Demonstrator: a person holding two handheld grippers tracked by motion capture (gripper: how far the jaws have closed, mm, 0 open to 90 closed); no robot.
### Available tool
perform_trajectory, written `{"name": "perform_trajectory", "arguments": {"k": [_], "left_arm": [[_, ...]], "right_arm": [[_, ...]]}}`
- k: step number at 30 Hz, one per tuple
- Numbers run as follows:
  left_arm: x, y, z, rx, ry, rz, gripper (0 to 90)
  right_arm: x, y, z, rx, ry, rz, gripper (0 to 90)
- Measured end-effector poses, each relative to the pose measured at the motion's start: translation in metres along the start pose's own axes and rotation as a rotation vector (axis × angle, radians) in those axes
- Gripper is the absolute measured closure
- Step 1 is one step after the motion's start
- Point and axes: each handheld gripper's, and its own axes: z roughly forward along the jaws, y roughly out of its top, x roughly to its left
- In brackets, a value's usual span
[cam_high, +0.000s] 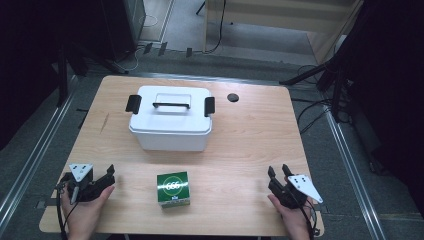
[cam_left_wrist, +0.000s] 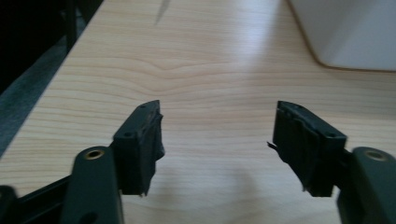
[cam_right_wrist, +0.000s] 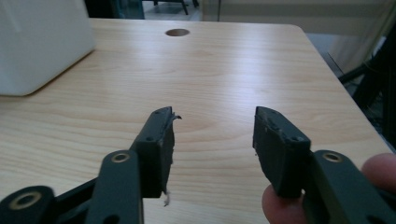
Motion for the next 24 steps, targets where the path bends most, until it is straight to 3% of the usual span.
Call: {"name": "perform_trajectory", "arguments": {"k": [2, 3, 6, 8, 11, 14, 15, 16, 18, 19, 24], "left_arm": [[-0.007, -0.001, -0.004, -0.003, -0.011, 0.006, 39.6], [-0.011, -0.001, -0.006, -0.007, -0.011, 0.008, 41.2], [-0.032, -0.002, -0.011, -0.008, -0.045, 0.028, 45.9], [-0.038, -0.003, -0.012, -0.010, -0.065, 0.033, 48.8], [-0.052, -0.006, -0.015, -0.005, -0.116, 0.056, 51.4], [-0.066, -0.010, -0.019, 0.000, -0.142, 0.100, 54.3], [-0.066, -0.010, -0.019, 0.000, -0.142, 0.100, 55.1], [-0.070, -0.011, -0.020, 0.006, -0.153, 0.109, 57.0], [-0.076, -0.013, -0.022, 0.013, -0.171, 0.121, 58.4], [-0.079, -0.013, -0.023, 0.016, -0.185, 0.123, 61.9], [-0.092, -0.016, -0.028, 0.047, -0.247, 0.120, 69.0]], "right_arm": [[0.004, 0.000, 0.000, -0.004, 0.002, -0.015, 51.9], [0.014, 0.000, 0.000, -0.010, 0.011, -0.055, 52.9], [0.026, 0.002, -0.003, 0.000, 0.114, -0.043, 54.6], [0.036, 0.003, -0.004, 0.009, 0.174, -0.051, 58.6], [0.045, 0.005, -0.005, 0.019, 0.214, -0.054, 59.1], [0.062, 0.004, -0.003, 0.022, 0.260, -0.077, 56.5], [0.062, 0.004, -0.003, 0.022, 0.260, -0.077, 56.5], [0.075, 0.003, -0.002, 0.021, 0.284, -0.088, 57.1], [0.081, 0.002, -0.002, 0.020, 0.299, -0.098, 57.9], [0.092, 0.001, -0.003, 0.043, 0.326, -0.096, 60.0], [0.113, 0.001, -0.005, 0.099, 0.397, -0.078, 63.6]]}}
